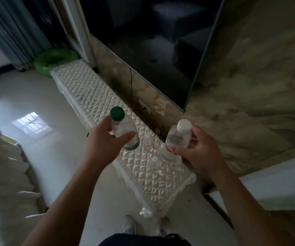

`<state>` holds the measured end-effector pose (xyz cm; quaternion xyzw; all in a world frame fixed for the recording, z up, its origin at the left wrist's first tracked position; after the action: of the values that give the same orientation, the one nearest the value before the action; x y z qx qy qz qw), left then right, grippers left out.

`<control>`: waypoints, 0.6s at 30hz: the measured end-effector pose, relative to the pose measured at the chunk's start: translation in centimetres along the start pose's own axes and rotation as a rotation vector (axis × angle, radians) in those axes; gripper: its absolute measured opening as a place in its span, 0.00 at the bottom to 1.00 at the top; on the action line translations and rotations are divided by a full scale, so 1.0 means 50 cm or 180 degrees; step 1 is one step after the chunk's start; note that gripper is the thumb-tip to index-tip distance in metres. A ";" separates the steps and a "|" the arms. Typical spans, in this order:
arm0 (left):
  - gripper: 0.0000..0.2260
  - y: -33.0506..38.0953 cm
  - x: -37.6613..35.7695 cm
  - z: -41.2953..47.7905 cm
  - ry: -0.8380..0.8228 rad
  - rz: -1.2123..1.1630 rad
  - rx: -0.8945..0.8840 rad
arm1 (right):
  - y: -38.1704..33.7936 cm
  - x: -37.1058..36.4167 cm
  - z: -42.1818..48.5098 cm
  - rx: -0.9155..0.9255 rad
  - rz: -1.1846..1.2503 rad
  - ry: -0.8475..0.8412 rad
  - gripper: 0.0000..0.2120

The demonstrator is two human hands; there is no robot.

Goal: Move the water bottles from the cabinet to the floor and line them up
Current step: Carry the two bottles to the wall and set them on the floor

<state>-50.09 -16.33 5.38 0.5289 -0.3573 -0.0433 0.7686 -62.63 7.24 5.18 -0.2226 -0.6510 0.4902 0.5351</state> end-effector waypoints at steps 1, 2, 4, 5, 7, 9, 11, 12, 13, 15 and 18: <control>0.22 0.005 0.006 -0.002 0.0030 -0.0014 0.0010 | -0.004 0.003 0.003 0.0013 0.0029 -0.0008 0.27; 0.22 0.010 0.011 -0.003 0.0060 -0.0017 0.0009 | -0.009 0.005 0.006 0.0042 0.0036 -0.0021 0.27; 0.21 0.016 0.023 -0.006 0.0138 -0.0007 0.0009 | -0.019 0.007 0.010 0.0113 0.0019 -0.0067 0.25; 0.21 0.017 0.029 -0.007 0.0186 -0.0013 0.0028 | -0.025 0.007 0.012 0.0146 0.0039 -0.0085 0.24; 0.20 0.018 0.040 -0.006 0.0256 -0.0009 0.0068 | -0.030 0.004 0.018 0.0212 0.0100 -0.0121 0.21; 0.20 0.017 0.050 -0.004 0.0319 0.0015 0.0081 | -0.036 -0.005 0.025 0.0249 0.0142 -0.0229 0.21; 0.21 0.013 0.062 -0.001 0.0381 0.0046 0.0099 | -0.040 -0.020 0.034 0.0275 0.0153 -0.0345 0.21; 0.21 0.010 0.068 0.002 0.0401 0.0062 0.0107 | -0.045 -0.029 0.037 0.0282 0.0158 -0.0389 0.21; 0.21 0.004 0.075 0.006 0.0410 0.0077 0.0110 | -0.049 -0.039 0.040 0.0295 0.0155 -0.0419 0.21; 0.21 -0.011 0.091 0.014 0.0414 0.0099 0.0114 | -0.062 -0.065 0.045 0.0333 0.0138 -0.0446 0.21; 0.22 -0.045 0.125 0.035 0.0423 0.0113 0.0096 | -0.088 -0.112 0.049 0.0381 0.0099 -0.0492 0.21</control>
<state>-45.80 -21.46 6.98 0.5357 -0.3153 0.0109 0.7833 -61.98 -0.17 6.49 -0.1618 -0.6564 0.5522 0.4879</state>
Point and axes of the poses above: each hand's wrist, its own z-axis towards the middle knuckle, its own x-axis out of the back of the hand, y = z × x, the point moved 4 cm from there along z, towards the middle knuckle, and after that the axes turned 11 degrees about y, right-handed, at the moved point
